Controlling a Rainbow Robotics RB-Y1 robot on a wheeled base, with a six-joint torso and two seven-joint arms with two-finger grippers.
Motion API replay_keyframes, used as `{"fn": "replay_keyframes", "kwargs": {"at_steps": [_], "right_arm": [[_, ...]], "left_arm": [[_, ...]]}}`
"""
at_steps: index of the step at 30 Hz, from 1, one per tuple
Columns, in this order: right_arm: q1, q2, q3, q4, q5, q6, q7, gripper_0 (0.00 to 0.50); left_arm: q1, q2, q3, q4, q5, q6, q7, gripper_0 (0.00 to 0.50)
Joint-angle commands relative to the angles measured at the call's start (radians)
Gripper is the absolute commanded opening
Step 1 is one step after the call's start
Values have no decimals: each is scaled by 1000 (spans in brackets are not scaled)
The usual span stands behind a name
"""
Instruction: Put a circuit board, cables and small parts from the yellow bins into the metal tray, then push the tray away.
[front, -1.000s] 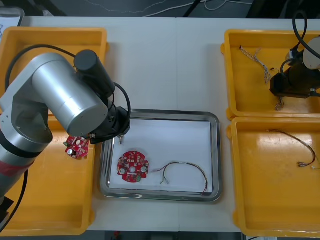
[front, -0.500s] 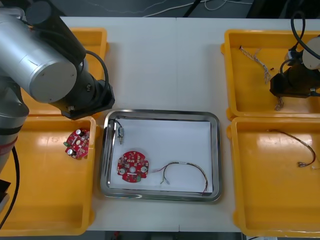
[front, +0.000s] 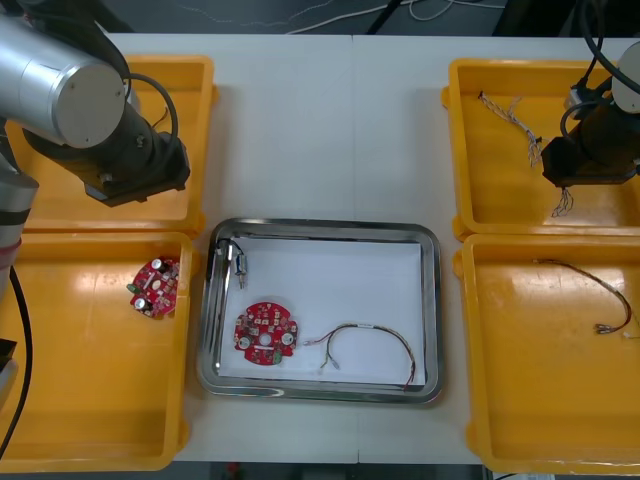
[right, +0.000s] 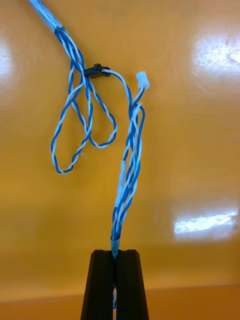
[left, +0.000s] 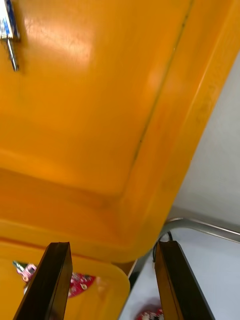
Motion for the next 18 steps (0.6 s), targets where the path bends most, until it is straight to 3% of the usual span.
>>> {"fn": "replay_keyframes", "kwargs": {"at_steps": [1,8,18], "right_arm": [[-30,-53,-67,-88,10,60,46,0],[-30,-82,-116,-181,22,167,59,0],[-25,-114,-160,-324,30,309,125,0]], "left_arm": [[-60,19,45,69,-73,-55,-86,489],[-66,19,89,149,-130,-127,-169,490],[-73,21,144,161,-232,-173,-249,489]]}}
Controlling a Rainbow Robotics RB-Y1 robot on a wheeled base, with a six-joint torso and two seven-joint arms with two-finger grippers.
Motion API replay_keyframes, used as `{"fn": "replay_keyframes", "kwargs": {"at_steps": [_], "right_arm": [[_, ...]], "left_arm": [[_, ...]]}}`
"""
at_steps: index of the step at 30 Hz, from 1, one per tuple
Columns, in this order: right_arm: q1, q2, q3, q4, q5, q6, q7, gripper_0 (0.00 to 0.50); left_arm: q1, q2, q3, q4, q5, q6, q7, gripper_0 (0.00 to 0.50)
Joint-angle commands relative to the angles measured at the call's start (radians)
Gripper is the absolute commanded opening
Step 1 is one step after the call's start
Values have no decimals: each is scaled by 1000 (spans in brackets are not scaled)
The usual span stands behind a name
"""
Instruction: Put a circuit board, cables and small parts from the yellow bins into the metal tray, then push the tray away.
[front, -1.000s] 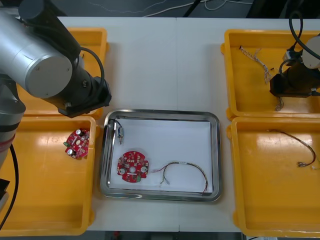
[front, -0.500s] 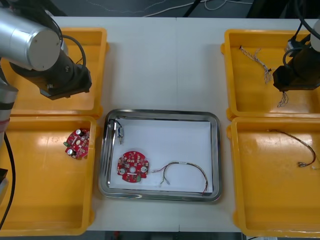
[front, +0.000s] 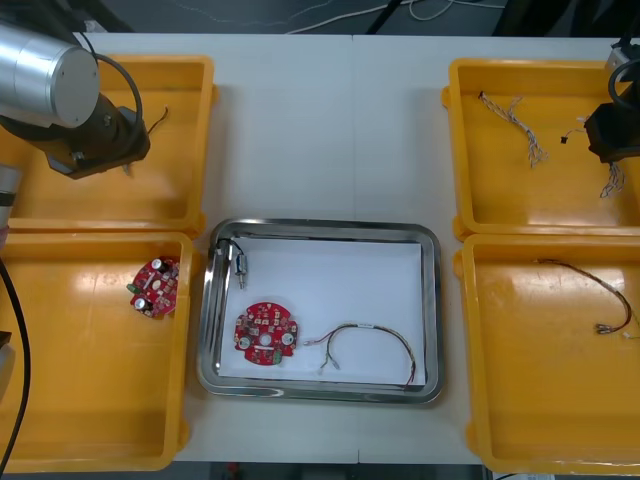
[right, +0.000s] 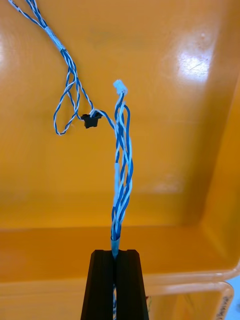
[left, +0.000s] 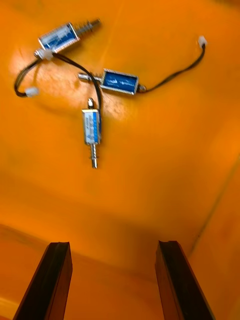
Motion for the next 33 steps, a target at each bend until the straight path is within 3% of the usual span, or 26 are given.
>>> {"fn": "replay_keyframes", "kwargs": {"at_steps": [1,11,20,28,33], "right_arm": [[-22,-53,-49,-95,-1,32,100,0],[27,-2,-53,-307,-16,99,267,0],[65,44,-46,-479,-169,129,320,0],[122,64,-12,-614,-264,129,343,0],[134,68,42,-671,-284,129,357,0]], "left_arm": [[-50,21,61,8,-35,-32,-153,489],[-59,17,67,137,-35,-170,-172,488],[-106,8,67,264,-21,-213,-195,489],[-129,4,67,324,6,-244,-198,489],[-156,-2,66,396,17,-281,-204,489]]}}
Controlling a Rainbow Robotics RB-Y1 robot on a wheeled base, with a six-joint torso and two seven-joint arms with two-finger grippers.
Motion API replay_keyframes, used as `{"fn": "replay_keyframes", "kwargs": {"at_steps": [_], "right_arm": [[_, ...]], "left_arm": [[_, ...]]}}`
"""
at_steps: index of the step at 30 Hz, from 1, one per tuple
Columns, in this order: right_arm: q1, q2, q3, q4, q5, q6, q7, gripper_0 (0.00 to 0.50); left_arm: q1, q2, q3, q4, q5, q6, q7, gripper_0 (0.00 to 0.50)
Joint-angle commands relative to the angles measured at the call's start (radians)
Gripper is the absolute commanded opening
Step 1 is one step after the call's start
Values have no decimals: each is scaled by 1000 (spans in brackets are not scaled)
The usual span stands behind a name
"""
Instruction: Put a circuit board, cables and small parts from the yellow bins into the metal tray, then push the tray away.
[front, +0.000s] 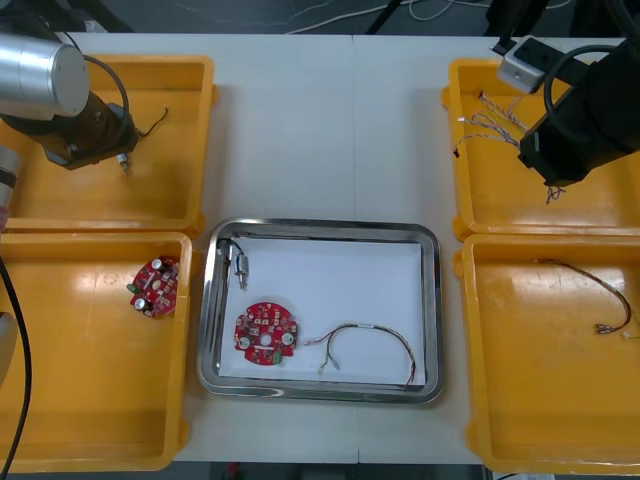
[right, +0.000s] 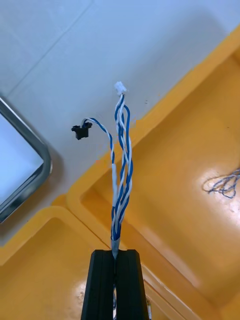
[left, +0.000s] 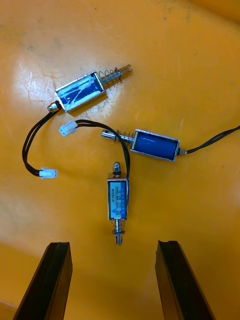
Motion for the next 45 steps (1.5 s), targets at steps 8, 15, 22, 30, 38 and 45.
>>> {"fn": "replay_keyframes", "kwargs": {"at_steps": [8,15,22,30,38,45], "right_arm": [[10,38,172,-107,-27,-14,94,0],[10,63,290,-134,-15,-68,137,0],[12,98,364,-137,21,-108,273,0],[10,118,483,-136,79,-195,322,0],[12,110,606,-78,142,-293,342,0],[12,110,674,-12,163,-362,359,0]], "left_arm": [[-98,-10,23,129,18,-78,-105,488],[-104,-10,5,137,22,-78,-102,489],[-127,-15,-14,172,29,-77,-107,488],[-140,-13,-28,187,32,-78,-123,488],[-167,-15,-32,252,44,-129,-145,484],[-170,-18,-32,269,44,-154,-163,482]]}}
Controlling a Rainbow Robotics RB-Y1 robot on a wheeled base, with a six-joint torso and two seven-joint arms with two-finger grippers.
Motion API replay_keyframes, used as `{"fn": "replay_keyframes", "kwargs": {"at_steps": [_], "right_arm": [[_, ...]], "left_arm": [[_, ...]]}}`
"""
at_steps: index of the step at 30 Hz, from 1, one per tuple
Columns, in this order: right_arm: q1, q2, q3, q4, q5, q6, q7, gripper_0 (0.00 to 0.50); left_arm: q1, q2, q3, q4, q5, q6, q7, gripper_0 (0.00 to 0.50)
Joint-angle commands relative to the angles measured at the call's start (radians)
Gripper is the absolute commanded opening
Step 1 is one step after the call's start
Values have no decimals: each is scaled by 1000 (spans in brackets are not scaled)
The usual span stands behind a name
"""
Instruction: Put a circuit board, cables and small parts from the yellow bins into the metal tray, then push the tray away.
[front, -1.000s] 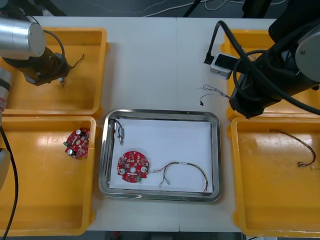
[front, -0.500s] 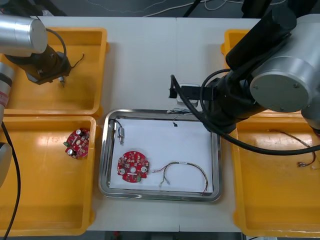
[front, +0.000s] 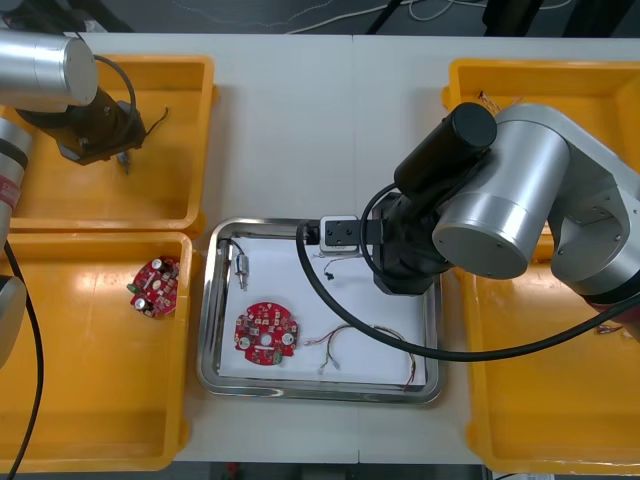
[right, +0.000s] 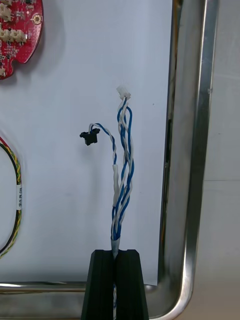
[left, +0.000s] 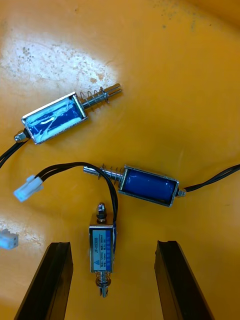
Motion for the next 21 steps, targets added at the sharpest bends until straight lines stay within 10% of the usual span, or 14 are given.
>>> {"fn": "replay_keyframes", "kwargs": {"at_steps": [1,16,21], "right_arm": [[4,8,45,24,9,-38,55,0],[2,13,174,180,60,-217,81,0],[4,14,189,207,61,-231,82,0]], "left_arm": [[-54,-11,-16,-4,6,-16,-112,482],[-54,-10,-29,48,-6,-76,-132,441],[-54,-11,-30,57,-3,-76,-137,287]]}}
